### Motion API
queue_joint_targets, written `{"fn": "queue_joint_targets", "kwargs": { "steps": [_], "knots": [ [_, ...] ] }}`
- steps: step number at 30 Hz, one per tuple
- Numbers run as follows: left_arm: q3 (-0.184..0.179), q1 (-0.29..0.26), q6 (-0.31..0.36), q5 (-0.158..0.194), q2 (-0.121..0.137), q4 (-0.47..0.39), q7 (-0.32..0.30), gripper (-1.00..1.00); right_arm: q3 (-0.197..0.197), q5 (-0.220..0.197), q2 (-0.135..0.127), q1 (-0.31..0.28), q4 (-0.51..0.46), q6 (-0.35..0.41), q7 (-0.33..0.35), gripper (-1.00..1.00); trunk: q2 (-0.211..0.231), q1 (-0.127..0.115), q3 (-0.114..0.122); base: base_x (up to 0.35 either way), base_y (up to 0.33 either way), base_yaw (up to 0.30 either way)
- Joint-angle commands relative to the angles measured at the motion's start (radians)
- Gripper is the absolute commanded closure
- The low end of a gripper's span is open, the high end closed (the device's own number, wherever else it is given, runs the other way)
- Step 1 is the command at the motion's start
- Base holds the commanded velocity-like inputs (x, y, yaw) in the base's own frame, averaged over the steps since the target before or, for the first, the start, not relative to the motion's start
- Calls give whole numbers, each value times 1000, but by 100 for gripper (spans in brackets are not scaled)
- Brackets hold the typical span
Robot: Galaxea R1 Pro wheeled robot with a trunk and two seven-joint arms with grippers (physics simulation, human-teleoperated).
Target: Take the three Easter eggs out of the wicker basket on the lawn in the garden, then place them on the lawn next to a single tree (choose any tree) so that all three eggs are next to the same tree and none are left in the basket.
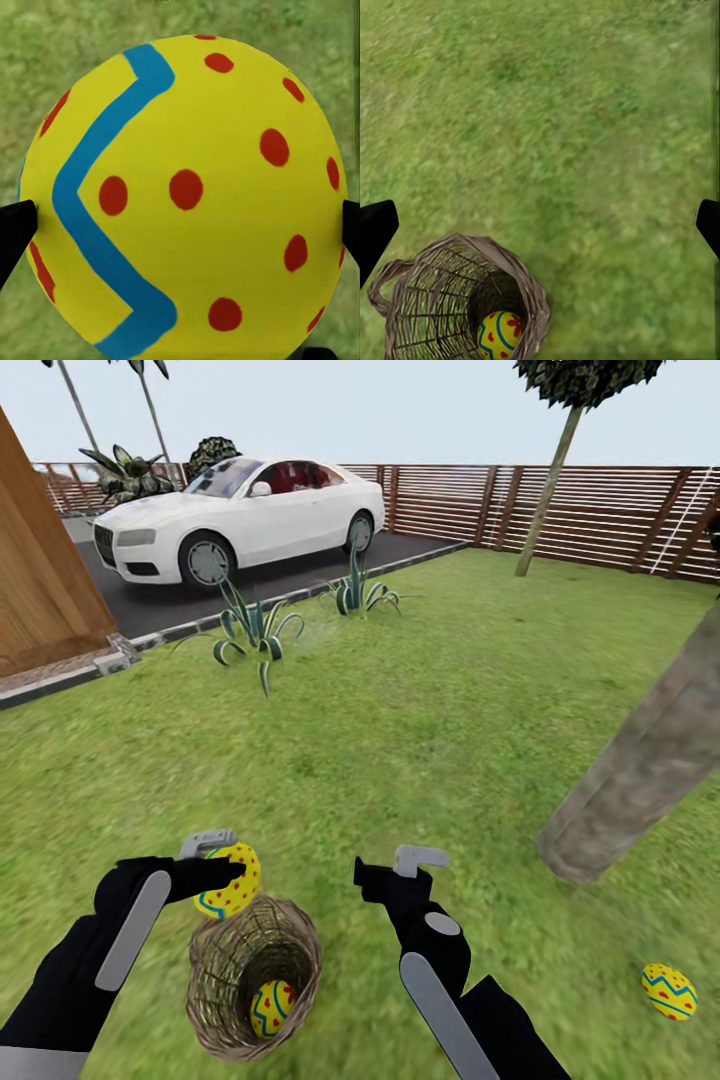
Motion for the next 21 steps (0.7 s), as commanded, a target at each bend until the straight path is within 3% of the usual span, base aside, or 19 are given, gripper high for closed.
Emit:
{"fn": "queue_joint_targets", "kwargs": {
  "steps": [1,21],
  "knots": [
    [-2,-1,3,10,1,-2,11,100,1,-7,0,-1,-1,4,-9,-100,-2,1,-1,0,0,-256],
    [0,1,3,9,2,-25,13,100,3,-7,2,-1,-1,4,-9,-100,-2,1,10,0,0,-271]
  ]
}}
